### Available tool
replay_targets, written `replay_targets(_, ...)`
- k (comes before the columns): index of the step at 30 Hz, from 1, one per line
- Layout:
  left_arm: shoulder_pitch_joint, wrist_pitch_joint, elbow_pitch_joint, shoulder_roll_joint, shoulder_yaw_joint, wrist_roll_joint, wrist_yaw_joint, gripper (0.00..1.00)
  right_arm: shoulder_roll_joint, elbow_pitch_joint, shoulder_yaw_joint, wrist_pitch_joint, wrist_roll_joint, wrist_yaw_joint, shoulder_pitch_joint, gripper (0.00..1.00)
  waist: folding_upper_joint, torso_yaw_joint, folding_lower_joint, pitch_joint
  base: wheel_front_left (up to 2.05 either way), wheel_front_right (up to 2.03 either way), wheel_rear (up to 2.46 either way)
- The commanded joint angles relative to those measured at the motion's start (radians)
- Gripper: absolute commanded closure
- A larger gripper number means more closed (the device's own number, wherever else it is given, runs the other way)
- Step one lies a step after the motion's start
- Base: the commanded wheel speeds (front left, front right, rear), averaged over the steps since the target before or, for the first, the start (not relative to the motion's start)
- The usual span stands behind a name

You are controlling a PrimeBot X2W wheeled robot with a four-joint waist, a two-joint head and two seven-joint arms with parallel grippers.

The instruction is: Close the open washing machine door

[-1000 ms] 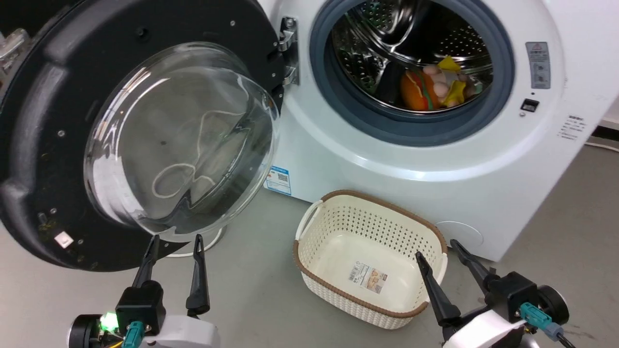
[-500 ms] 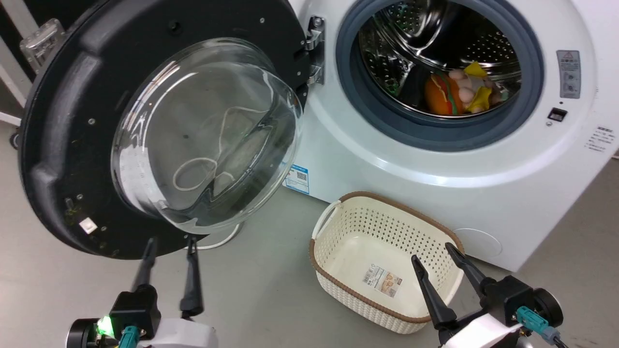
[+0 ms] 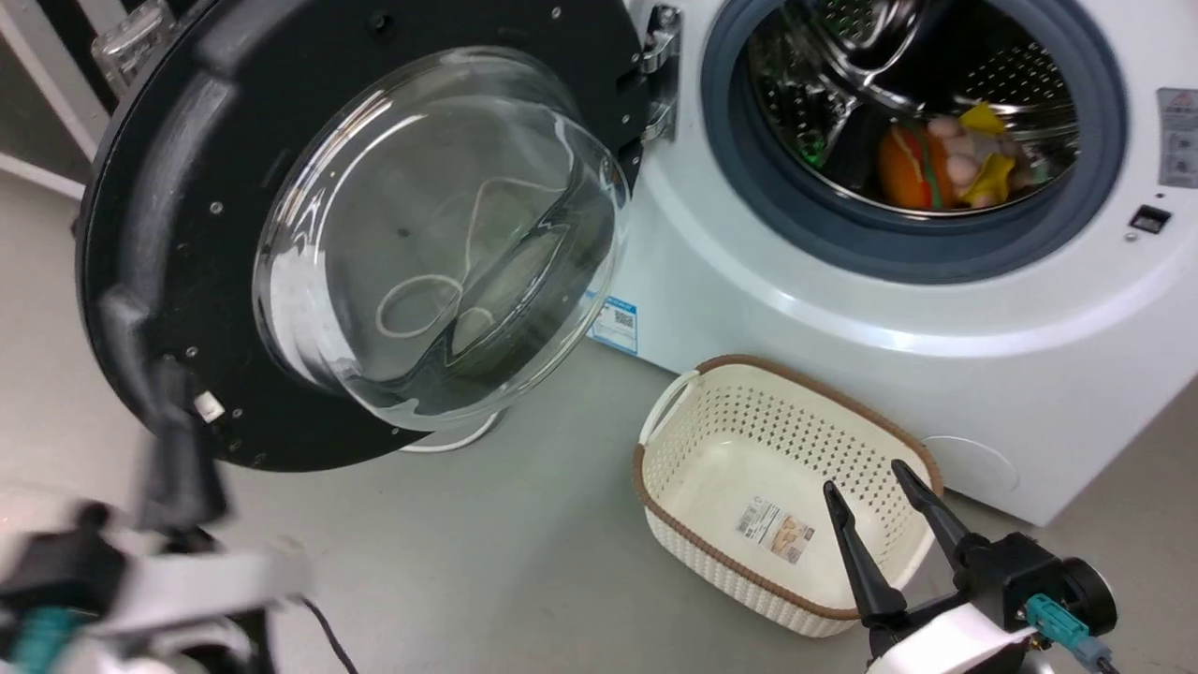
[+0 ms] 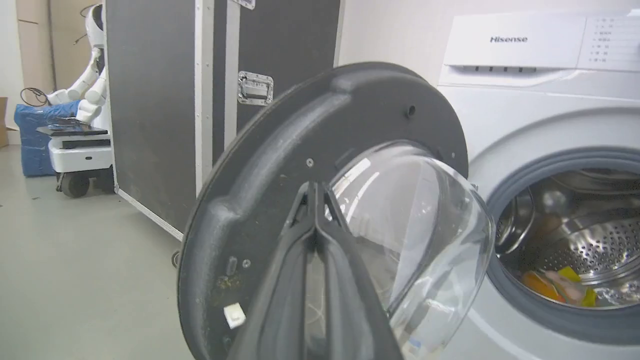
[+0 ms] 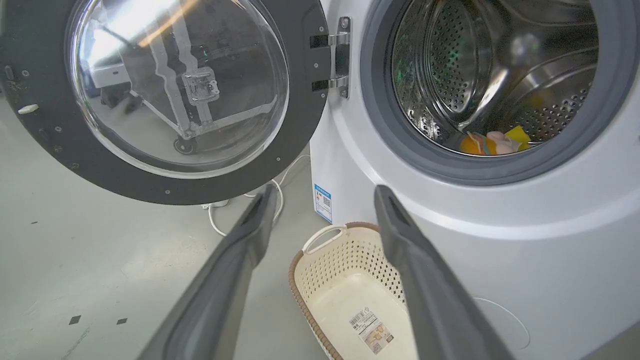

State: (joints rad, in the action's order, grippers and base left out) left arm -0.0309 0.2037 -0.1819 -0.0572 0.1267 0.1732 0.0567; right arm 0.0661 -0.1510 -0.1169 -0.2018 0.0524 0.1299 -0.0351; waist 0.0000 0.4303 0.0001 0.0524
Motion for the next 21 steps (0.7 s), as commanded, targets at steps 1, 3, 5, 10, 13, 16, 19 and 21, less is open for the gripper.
replay_targets(1, -0.030, 0.009, -0.011, -0.004, 0.028, 0.023, -0.011, 1.00, 0.005, 0.003, 0.004, -0.011, -0.006, 0.001, 0.000, 0.00, 0.0000, 0.009, 0.0000, 0.008, 0.00, 0.00, 0.00)
replay_targets(3, -0.077, 0.014, -0.013, -0.013, 0.084, 0.075, -0.031, 1.00, 0.004, 0.008, 0.014, -0.015, -0.008, 0.001, 0.007, 0.00, 0.0000, 0.017, 0.0000, 0.013, 0.00, 0.00, 0.00)
replay_targets(5, -0.133, 0.018, 0.000, -0.044, 0.136, 0.108, -0.041, 1.00, 0.003, 0.013, 0.029, -0.016, -0.013, 0.001, 0.014, 0.00, 0.0000, 0.025, 0.0000, 0.022, 0.00, 0.00, 0.00)
replay_targets(10, -0.292, -0.060, 0.126, -0.119, 0.244, 0.277, -0.059, 1.00, 0.000, 0.036, 0.039, -0.013, -0.021, 0.001, 0.009, 0.00, 0.0000, 0.027, -0.0001, 0.058, 0.00, 0.00, 0.00)
replay_targets(13, -0.394, -0.120, 0.230, -0.163, 0.311, 0.394, -0.059, 1.00, 0.004, 0.049, 0.041, -0.010, -0.021, 0.001, -0.004, 0.00, 0.0000, 0.024, -0.0001, 0.087, 0.00, 0.00, 0.00)
replay_targets(16, -0.479, -0.215, 0.361, -0.206, 0.358, 0.503, -0.054, 1.00, 0.015, 0.056, 0.041, -0.008, -0.016, 0.001, -0.018, 0.00, 0.0000, 0.020, -0.0001, 0.117, 0.00, 0.00, 0.00)
replay_targets(19, -0.565, -0.321, 0.497, -0.231, 0.387, 0.610, -0.050, 1.00, 0.028, 0.061, 0.042, -0.010, -0.013, 0.001, -0.025, 0.00, 0.0000, 0.025, -0.0001, 0.138, 0.00, 0.00, 0.00)
replay_targets(21, -0.616, -0.406, 0.578, -0.238, 0.403, 0.689, -0.050, 1.00, 0.035, 0.060, 0.039, -0.013, -0.011, 0.001, -0.027, 0.00, 0.0000, 0.026, -0.0001, 0.146, 0.00, 0.00, 0.00)
